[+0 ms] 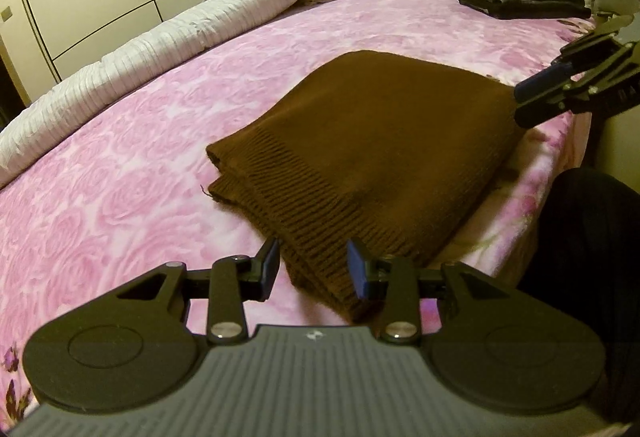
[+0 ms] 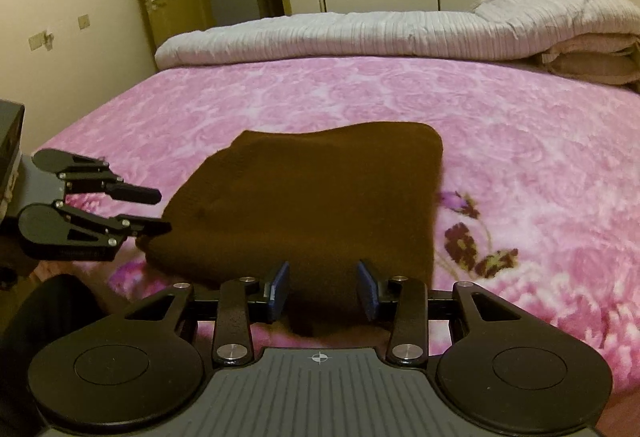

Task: Fold clothes
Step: 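Grasp the folded vest edge with the left gripper while the right gripper grasps it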

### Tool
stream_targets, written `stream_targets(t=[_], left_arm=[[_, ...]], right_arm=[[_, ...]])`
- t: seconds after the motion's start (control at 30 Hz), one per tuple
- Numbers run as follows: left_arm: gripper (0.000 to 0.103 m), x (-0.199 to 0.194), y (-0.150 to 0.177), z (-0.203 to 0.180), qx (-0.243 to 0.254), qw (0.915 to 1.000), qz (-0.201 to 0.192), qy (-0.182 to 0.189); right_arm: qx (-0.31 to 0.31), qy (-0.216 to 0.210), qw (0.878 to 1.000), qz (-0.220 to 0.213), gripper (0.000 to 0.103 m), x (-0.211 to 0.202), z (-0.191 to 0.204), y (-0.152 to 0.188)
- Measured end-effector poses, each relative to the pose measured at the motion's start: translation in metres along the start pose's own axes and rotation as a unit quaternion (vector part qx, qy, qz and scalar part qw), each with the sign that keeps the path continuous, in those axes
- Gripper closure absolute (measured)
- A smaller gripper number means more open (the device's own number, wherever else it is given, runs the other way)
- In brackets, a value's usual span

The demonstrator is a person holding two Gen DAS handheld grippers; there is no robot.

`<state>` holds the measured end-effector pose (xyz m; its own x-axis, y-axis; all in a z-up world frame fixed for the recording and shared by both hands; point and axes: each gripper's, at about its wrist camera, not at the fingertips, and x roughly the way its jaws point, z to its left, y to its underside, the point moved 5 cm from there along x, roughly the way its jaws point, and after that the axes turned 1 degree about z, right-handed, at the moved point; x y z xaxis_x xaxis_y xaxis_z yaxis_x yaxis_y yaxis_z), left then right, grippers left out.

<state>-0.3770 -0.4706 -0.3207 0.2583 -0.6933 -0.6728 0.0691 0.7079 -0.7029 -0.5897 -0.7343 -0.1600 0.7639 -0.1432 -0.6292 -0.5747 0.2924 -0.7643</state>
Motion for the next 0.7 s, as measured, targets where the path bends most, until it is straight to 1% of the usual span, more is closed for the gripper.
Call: stream_targets(t=[0.17, 0.23, 0.3, 0.33, 0.4, 0.47, 0.5, 0.53, 0.6, 0.63, 0.7], left_arm=[[0.071, -0.002, 0.001, 0.000, 0.001, 1.0000, 0.000, 0.000], [0.071, -0.002, 0.001, 0.000, 0.000, 1.0000, 0.000, 0.000], [0.071, -0.003, 0.001, 0.001, -0.002, 1.0000, -0.001, 0.000], [0.071, -0.004, 0.001, 0.002, -0.001, 1.0000, -0.005, -0.002], [0.071, -0.009, 0.000, 0.003, 0.001, 0.9999, -0.013, -0.006], [0.070, -0.023, -0.002, 0.003, 0.022, 0.9987, -0.041, -0.022], [0.067, -0.029, -0.003, 0.002, 0.034, 0.9975, -0.055, -0.029], [0.063, -0.036, -0.003, -0.001, 0.057, 0.9952, -0.071, -0.036], [0.061, -0.044, -0.004, -0.013, 0.103, 0.9897, -0.093, -0.036], [0.061, -0.045, -0.004, -0.019, 0.119, 0.9875, -0.098, -0.033], [0.061, -0.045, -0.004, -0.032, 0.151, 0.9826, -0.106, -0.026]], right_arm=[[-0.008, 0.008, 1.000, -0.001, 0.060, -0.003, 0.006, 0.003], [-0.027, 0.014, 1.000, 0.002, 0.059, -0.003, 0.010, 0.004], [-0.065, 0.026, 0.998, 0.006, 0.055, -0.004, 0.016, 0.006], [-0.095, 0.035, 0.995, 0.006, 0.054, -0.004, 0.021, 0.007], [-0.160, 0.049, 0.986, 0.007, 0.050, -0.003, 0.032, 0.011], [-0.213, 0.062, 0.975, 0.017, 0.050, 0.002, 0.038, 0.015], [-0.235, 0.069, 0.969, 0.025, 0.049, 0.006, 0.039, 0.017], [-0.260, 0.079, 0.962, 0.031, 0.049, 0.010, 0.041, 0.020], [-0.305, 0.092, 0.947, 0.037, 0.049, 0.018, 0.044, 0.025], [-0.323, 0.095, 0.941, 0.040, 0.049, 0.022, 0.045, 0.028], [-0.345, 0.094, 0.933, 0.040, 0.049, 0.031, 0.047, 0.030]])
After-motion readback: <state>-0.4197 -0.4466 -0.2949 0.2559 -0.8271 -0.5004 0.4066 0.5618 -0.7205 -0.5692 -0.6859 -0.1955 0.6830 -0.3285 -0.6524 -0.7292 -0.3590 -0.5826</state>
